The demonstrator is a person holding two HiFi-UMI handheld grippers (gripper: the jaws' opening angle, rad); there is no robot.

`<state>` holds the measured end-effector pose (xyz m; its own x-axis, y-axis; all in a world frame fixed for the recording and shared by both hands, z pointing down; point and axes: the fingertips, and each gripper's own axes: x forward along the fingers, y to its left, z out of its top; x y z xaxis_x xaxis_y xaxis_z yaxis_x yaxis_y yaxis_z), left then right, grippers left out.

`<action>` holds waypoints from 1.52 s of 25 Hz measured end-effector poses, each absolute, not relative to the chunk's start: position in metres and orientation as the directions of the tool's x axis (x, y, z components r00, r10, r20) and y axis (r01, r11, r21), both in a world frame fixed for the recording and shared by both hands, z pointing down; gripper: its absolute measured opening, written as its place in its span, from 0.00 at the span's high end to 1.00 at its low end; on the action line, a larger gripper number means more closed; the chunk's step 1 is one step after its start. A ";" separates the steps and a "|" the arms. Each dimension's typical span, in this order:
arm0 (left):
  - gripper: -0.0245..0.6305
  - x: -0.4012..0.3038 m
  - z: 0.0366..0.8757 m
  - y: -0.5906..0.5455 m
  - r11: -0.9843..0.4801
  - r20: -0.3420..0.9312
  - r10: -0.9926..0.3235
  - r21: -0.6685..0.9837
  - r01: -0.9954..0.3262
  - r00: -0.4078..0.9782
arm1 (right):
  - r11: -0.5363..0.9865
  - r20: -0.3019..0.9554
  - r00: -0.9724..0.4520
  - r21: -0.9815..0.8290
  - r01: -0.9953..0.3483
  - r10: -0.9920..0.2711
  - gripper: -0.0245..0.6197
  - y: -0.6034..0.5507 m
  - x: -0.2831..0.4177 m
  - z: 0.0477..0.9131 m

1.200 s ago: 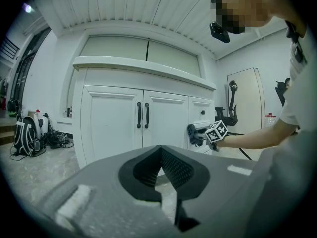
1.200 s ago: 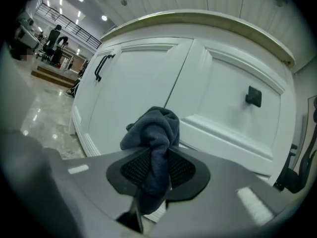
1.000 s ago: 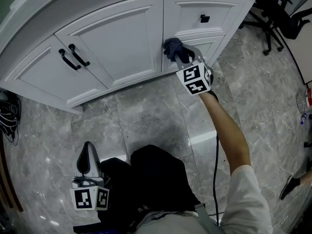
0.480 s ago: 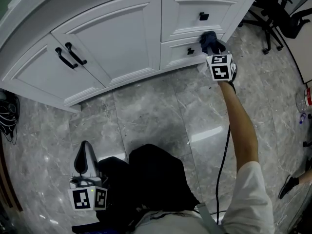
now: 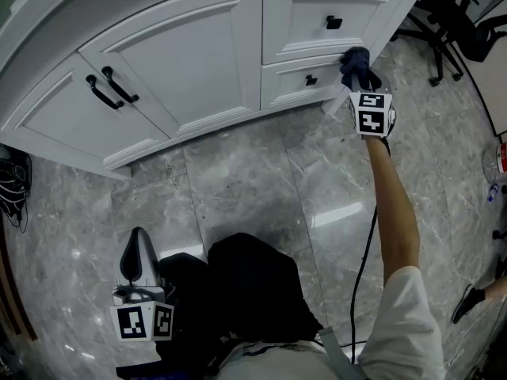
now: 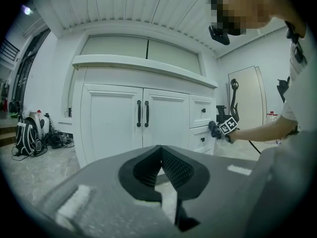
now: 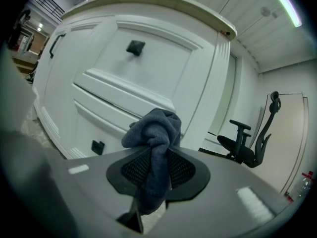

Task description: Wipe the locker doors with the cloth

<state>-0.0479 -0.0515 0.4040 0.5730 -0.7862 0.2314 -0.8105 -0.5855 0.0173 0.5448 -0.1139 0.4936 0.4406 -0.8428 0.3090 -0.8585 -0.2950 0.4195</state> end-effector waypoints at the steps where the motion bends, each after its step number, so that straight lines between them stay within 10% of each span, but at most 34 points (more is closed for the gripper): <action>1: 0.96 -0.048 0.404 -0.052 -0.585 0.233 -0.787 0.016 -0.811 0.572 | -0.279 0.290 0.420 0.421 -0.863 -0.860 0.82 -0.110 0.531 0.492; 15: 0.96 -0.047 0.410 -0.048 -0.582 0.255 -0.786 0.000 -0.813 0.563 | 0.207 0.448 0.002 0.418 -0.884 -0.894 0.82 -0.148 0.328 0.628; 38: 0.96 -0.059 0.419 -0.056 -0.549 0.283 -0.805 -0.021 -0.836 0.521 | -0.201 0.535 0.378 0.360 -0.911 -0.755 0.82 -0.134 0.530 0.650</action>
